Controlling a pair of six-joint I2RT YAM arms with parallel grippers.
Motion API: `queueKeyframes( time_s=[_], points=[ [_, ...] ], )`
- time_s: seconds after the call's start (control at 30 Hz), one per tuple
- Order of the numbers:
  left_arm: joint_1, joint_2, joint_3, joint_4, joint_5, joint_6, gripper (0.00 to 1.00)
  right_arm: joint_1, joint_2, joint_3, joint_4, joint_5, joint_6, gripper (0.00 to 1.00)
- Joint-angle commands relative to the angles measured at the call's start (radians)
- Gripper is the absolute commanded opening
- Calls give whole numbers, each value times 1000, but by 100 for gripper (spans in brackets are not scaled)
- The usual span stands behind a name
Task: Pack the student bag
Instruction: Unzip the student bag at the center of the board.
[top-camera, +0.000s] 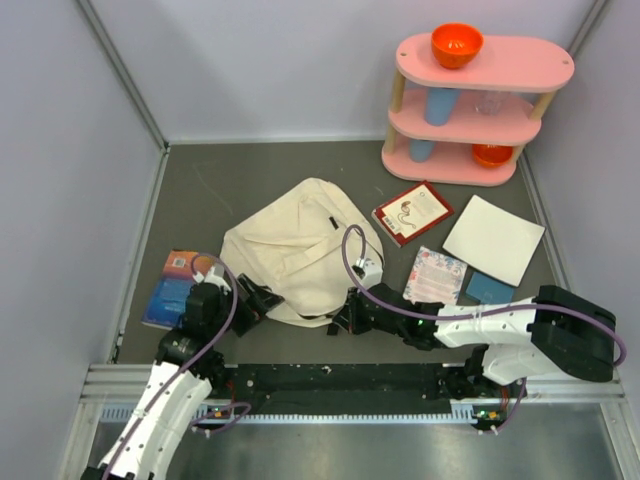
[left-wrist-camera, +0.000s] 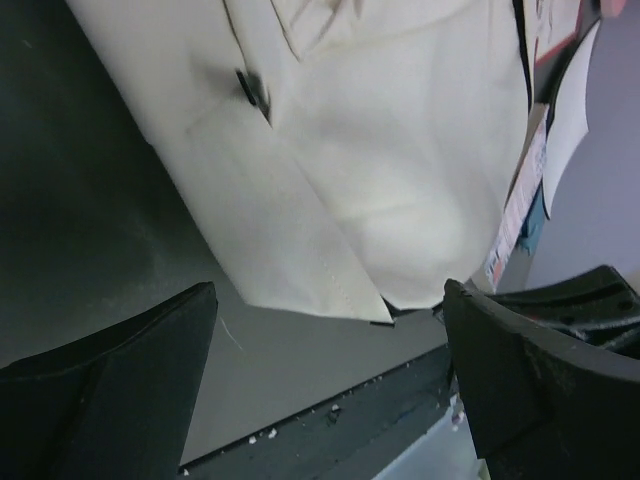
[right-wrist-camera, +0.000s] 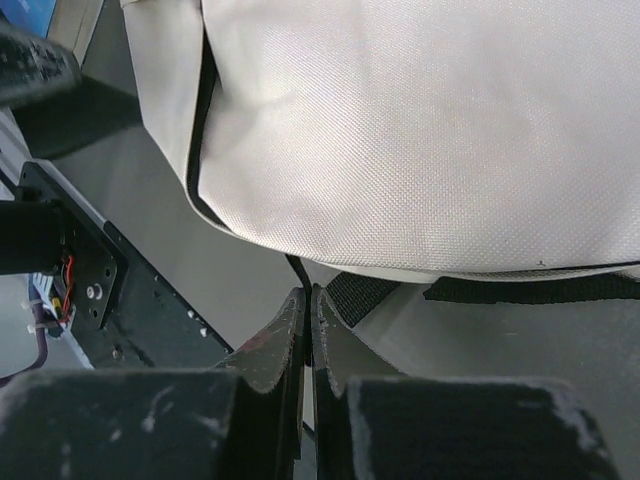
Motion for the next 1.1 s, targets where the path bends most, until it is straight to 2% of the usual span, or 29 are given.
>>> queueKeyframes(
  time_s=[0.0, 0.17, 0.27, 0.4, 0.57, 0.7, 0.8, 0.93, 0.97, 1.03, 1.07],
  points=[
    [-109, -65, -20, 43, 1, -155, 99, 11, -7, 50, 19, 29, -12, 0],
    [-227, -24, -46, 125, -38, -252, 99, 11, -11, 55, 9, 39, -11, 0],
    [-259, 31, -80, 254, -16, -307, 99, 11, -11, 56, 8, 43, -9, 0],
    [-299, 77, -77, 276, -44, -344, 99, 11, -12, 59, -1, 52, -6, 0],
    [-362, 97, -123, 391, -96, -402, 99, 11, 0, 56, 26, 46, -5, 0],
    [-371, 149, -165, 551, -110, -449, 95, 10, 6, 55, 38, 28, -6, 0],
    [-376, 198, -185, 618, -119, -470, 86, 13, 5, 44, 51, 14, -6, 0],
    [-386, 253, -180, 682, -140, -468, 68, 11, 8, 29, 69, 0, -11, 0],
    [-388, 264, -178, 689, -147, -462, 61, 11, 8, 26, 75, -1, -9, 0],
    [-389, 289, -169, 689, -156, -444, 57, 11, 9, 18, 78, 0, -11, 0],
    [-389, 298, -171, 689, -157, -437, 49, 11, 9, 15, 78, 3, -9, 0]
  ],
)
